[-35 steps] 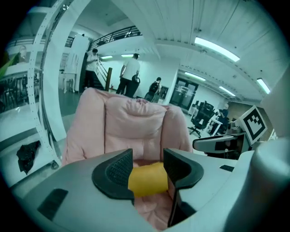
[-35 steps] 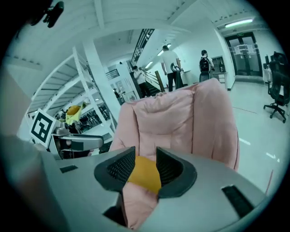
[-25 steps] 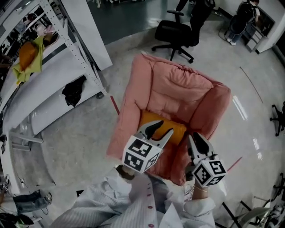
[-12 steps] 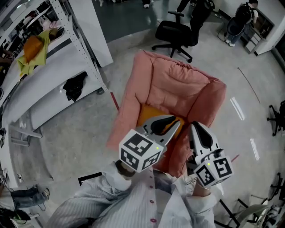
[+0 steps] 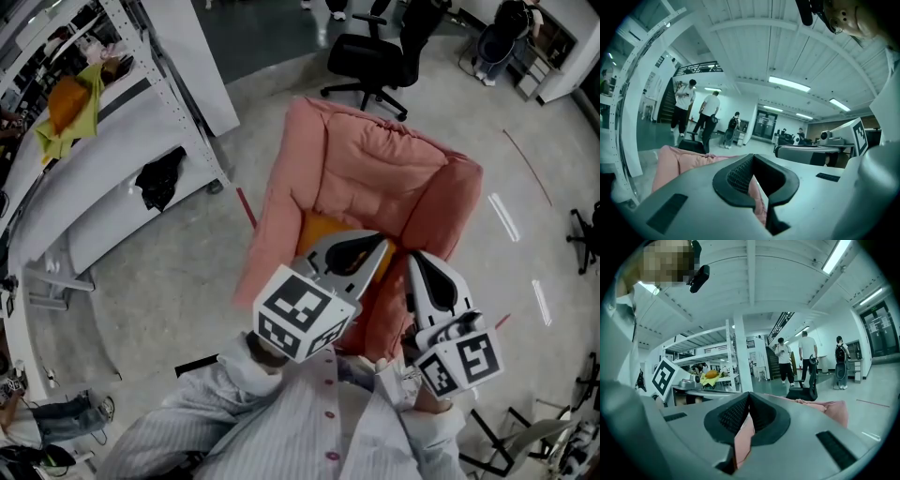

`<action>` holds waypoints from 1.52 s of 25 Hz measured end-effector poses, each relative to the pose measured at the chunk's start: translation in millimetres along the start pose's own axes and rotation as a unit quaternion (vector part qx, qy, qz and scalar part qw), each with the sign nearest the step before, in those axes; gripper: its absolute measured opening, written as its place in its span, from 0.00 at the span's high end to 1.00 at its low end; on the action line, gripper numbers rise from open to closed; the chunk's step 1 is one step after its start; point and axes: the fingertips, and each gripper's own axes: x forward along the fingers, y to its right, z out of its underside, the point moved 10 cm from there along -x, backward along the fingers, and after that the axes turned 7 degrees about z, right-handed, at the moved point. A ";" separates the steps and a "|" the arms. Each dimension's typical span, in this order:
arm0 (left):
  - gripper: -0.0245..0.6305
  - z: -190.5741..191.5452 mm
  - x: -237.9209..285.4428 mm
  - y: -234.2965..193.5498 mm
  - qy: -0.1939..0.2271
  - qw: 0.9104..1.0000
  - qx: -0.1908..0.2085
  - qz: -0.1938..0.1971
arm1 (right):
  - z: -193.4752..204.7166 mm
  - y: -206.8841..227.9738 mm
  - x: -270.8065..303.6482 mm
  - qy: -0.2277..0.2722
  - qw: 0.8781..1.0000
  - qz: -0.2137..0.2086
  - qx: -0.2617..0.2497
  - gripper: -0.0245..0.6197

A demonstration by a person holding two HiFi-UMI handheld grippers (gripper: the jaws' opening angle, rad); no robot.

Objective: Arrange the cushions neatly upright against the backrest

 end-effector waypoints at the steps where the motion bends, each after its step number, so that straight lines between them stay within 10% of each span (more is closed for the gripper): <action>1: 0.95 -0.4 -0.3 -0.7 -0.001 1.000 0.001 0.003 | -0.3 -0.8 0.6 0.000 1.000 0.001 0.000 0.94; 38: 0.95 0.0 11.2 -18.5 -0.017 0.999 -0.003 0.032 | 0.4 7.3 18.3 -0.025 0.999 0.033 0.013 0.94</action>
